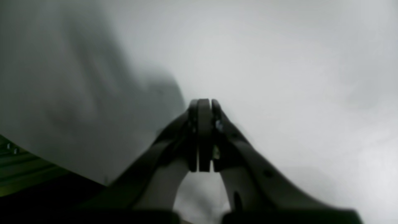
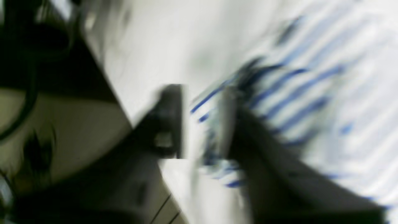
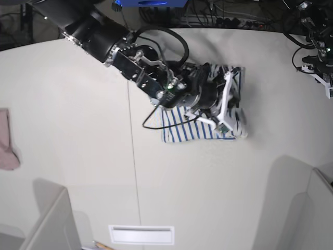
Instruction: Fold the T-shirt properly
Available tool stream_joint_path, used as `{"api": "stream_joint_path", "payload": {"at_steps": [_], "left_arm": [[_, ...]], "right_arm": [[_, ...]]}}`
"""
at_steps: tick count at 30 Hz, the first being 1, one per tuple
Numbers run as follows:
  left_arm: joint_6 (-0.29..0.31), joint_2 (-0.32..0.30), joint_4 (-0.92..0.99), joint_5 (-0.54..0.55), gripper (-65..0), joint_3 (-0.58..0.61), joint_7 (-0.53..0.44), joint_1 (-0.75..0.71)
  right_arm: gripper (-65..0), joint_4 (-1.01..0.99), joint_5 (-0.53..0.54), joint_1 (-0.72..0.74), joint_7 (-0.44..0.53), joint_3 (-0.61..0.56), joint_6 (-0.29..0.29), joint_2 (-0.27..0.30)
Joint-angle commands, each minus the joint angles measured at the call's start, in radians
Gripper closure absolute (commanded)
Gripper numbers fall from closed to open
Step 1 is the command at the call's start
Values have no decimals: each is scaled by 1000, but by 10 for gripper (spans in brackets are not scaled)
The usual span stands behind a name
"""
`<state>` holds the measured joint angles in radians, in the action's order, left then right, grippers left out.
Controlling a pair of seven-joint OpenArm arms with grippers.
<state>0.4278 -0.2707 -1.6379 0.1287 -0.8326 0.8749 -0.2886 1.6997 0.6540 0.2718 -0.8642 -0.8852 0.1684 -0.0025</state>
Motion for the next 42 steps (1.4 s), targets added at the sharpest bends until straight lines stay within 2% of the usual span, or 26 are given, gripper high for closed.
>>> {"api": "stream_joint_path", "payload": {"at_steps": [1,3,6,8,17,25,27,30,33,36,40,42], "left_arm": [[1,-22,-15,-1,0,-7,-18,1],[7,-22,-12,-1,0,-7,-18,1],[98,-22,-12,1,0,-7,-18,1],[125,-19,-15,1,0,-7,-18,1],[131,-22,-20,1,0,-9,-18,-2],[131,-23,-14,1,0,-57,-20,2],[131,-22,-17,1,0,-55,-20,2],[147,-23,-5,1,0,-55,-20,2],[270,-17,-29,36,0,-55,-15,-7],[270,15,-97,121,0,-54,36,-36],[270,80,-223,312,0,-46,185,-56],[270,95,-273,372,0,-17,252,-48]], "right_arm": [[0,24,7,-9,12,33,-2,3],[0,24,7,-45,10,90,-2,17],[0,4,5,-81,9,110,-2,19],[0,-28,5,-92,9,108,-2,19],[0,-158,7,-62,10,-64,-2,9],[0,-212,11,13,7,-262,-2,-110],[0,-214,10,19,7,-294,-2,-121],[0,-175,8,36,7,-276,-2,-113],[0,-94,8,34,7,-180,-2,-46],[0,9,10,-18,7,-48,-2,46],[0,135,10,-110,10,131,-2,155],[0,176,10,-159,15,214,-2,200]]}}
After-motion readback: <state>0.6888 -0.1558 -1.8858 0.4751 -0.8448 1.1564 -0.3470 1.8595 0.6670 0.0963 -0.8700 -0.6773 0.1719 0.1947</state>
